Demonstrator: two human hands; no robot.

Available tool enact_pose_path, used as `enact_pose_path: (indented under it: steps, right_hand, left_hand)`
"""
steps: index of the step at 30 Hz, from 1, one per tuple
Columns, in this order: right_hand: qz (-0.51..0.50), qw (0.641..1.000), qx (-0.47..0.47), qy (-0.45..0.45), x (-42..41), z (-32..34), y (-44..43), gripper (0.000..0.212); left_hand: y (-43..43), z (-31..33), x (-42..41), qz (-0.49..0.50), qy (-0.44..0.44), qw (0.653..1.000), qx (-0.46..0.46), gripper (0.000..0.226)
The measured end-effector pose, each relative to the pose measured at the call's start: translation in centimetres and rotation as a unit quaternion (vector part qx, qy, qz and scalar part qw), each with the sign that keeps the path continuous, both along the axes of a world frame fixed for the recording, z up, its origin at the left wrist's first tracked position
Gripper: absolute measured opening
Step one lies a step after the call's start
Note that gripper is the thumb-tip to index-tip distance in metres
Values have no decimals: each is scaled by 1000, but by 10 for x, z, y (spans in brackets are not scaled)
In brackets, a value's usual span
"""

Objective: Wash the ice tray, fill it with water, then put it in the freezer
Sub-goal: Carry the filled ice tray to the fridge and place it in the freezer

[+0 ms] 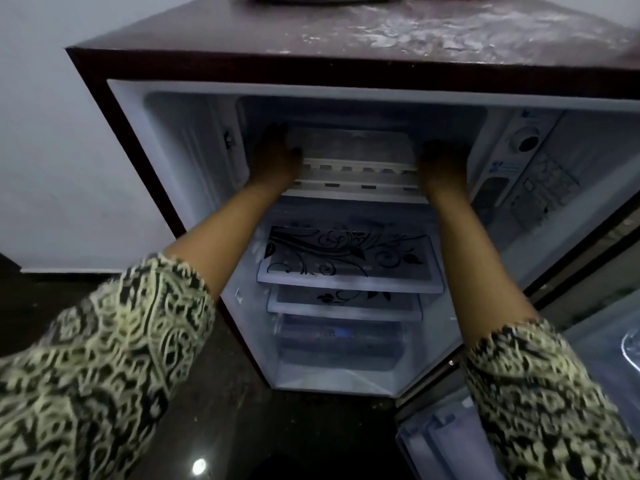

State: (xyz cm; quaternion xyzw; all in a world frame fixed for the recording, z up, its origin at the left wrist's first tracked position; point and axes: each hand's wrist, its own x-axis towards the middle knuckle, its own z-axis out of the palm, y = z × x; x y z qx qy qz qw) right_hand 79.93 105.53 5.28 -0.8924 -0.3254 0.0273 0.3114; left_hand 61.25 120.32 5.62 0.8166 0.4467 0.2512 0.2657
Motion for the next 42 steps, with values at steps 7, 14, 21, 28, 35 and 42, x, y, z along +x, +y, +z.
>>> enact_pose_path:
  steps: [7, 14, 21, 28, 35, 42]
  right_hand:
    - [115, 992, 8, -52, -43, -34, -24, 54]
    - [86, 988, -78, -106, -45, -42, -21, 56]
    - [68, 985, -104, -120, -41, -42, -14, 55]
    - [29, 974, -175, -141, -36, -30, 1, 54]
    - [31, 969, -215, -114, -29, -25, 9, 55]
    - [71, 974, -200, -74, -44, -24, -13, 59]
  left_hand:
    - [-20, -41, -26, -45, 132, 984, 115, 57]
    - [-24, -45, -24, -37, 173, 973, 147, 61]
    - [-18, -39, -17, -52, 201, 969, 133, 65]
    - [-3, -37, -1, -55, 225, 966, 114, 67]
    - [-3, -35, 9, -29, 246, 966, 79, 68]
    - [-36, -26, -8, -41, 266, 963, 0, 77]
